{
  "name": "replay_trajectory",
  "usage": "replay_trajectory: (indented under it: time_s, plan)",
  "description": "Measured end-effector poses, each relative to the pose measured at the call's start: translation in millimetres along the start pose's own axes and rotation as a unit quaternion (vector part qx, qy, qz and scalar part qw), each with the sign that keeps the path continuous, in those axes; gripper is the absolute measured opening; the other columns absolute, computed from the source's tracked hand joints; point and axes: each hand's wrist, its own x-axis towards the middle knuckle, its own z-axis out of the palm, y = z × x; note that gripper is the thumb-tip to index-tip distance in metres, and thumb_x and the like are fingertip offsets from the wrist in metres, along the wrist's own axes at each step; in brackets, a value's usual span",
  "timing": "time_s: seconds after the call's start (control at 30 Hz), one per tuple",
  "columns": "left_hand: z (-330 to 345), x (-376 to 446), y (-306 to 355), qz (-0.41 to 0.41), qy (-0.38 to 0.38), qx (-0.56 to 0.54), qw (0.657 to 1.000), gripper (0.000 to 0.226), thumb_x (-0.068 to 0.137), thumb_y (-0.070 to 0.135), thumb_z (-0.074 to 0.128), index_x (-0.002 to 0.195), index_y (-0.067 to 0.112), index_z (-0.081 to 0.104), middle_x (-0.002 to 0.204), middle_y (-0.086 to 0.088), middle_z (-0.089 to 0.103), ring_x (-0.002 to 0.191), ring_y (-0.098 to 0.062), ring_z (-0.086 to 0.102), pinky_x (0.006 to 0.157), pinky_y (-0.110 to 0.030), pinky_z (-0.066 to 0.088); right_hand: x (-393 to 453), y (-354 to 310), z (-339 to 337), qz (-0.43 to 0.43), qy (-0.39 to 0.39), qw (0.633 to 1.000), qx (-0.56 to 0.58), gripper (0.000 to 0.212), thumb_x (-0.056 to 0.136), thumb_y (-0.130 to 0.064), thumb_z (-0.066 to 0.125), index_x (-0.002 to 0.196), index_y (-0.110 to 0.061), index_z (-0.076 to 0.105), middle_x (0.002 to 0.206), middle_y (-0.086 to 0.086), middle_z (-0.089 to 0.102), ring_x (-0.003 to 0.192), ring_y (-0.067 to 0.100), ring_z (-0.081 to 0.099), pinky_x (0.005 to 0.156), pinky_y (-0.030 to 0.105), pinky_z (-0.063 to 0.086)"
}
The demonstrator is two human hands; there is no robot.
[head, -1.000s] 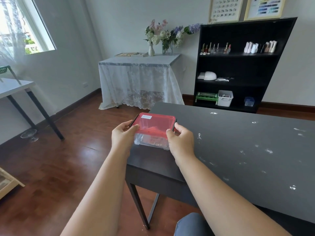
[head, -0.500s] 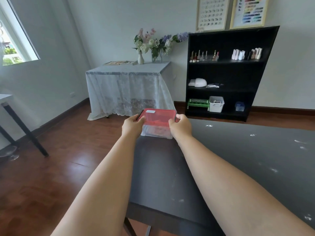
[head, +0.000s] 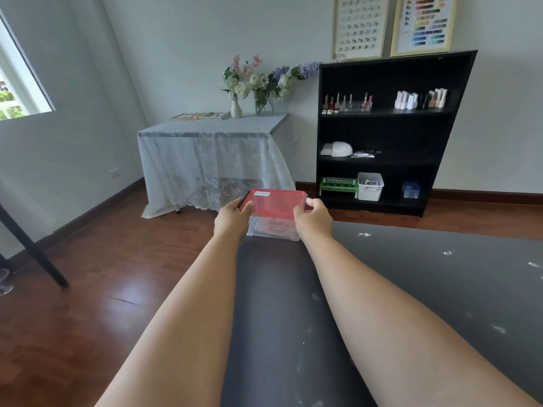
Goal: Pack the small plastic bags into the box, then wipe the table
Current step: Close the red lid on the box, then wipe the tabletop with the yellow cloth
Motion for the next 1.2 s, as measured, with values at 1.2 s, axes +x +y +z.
replay_trajectory:
  time_s: [1.2]
  plan:
    - [124, -377, -5, 0.391, -0.147, 0.214, 0.883, 0.025, 0.092, 0.026, 0.060, 0.115, 0.025, 0.069, 0.129, 0.007, 0.060, 0.141, -0.028, 0.031, 0.115, -0.051, 0.021, -196, 141, -505, 0.009, 0.056, 0.889, -0.454, 0.035, 0.096, -0.035, 0.044, 0.129, -0.035, 0.055, 0.148, 0.001, 0.044, 0.136, 0.022, 0.035, 0.108, 0.035, 0.027]
